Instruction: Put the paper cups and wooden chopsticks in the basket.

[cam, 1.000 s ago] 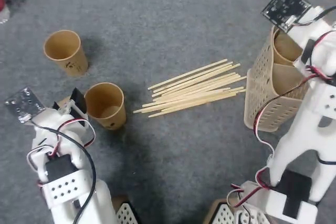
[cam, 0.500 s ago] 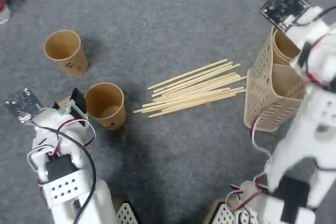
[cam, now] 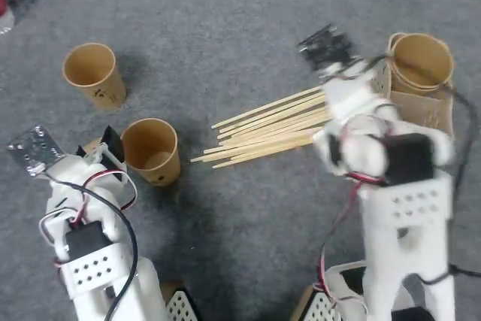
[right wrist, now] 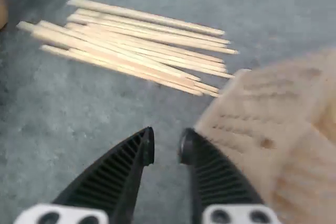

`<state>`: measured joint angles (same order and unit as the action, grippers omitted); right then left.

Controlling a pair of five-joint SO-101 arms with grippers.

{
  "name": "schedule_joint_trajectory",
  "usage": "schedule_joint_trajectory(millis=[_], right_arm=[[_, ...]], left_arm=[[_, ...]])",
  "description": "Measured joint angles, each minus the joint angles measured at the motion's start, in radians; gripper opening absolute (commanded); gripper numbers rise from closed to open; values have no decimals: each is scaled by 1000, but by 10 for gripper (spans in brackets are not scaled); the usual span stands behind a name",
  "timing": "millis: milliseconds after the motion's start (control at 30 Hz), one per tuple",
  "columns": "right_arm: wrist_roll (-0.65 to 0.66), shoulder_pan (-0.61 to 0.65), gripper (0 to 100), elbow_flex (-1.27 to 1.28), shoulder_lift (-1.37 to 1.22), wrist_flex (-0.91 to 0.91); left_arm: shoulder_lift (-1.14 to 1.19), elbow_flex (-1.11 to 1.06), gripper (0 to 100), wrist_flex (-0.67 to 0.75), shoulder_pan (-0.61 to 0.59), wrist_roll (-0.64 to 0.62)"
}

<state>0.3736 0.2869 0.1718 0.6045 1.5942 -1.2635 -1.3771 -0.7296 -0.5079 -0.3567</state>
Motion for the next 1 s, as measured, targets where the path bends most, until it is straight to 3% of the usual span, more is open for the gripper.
schedule_joint_trajectory(millis=[133, 267, 400, 700, 833, 1000], right_arm=[[-43, 3, 8, 155, 44, -124], [-51, 12, 9, 310, 109, -249], [-51, -3, 9, 494, 173, -390], [-77, -11, 9, 895, 255, -713], [-126, -8, 9, 954, 279, -787], [-137, -12, 9, 976, 287, -804]], left_arm=[[0, 0, 222, -8, 25, 43], [0, 37, 223, -101, 94, 115], [0, 207, 224, -252, 49, 132], [0, 446, 224, -516, 3, 382], [0, 511, 224, -603, -64, 437], [-3, 511, 224, -580, -230, 486]])
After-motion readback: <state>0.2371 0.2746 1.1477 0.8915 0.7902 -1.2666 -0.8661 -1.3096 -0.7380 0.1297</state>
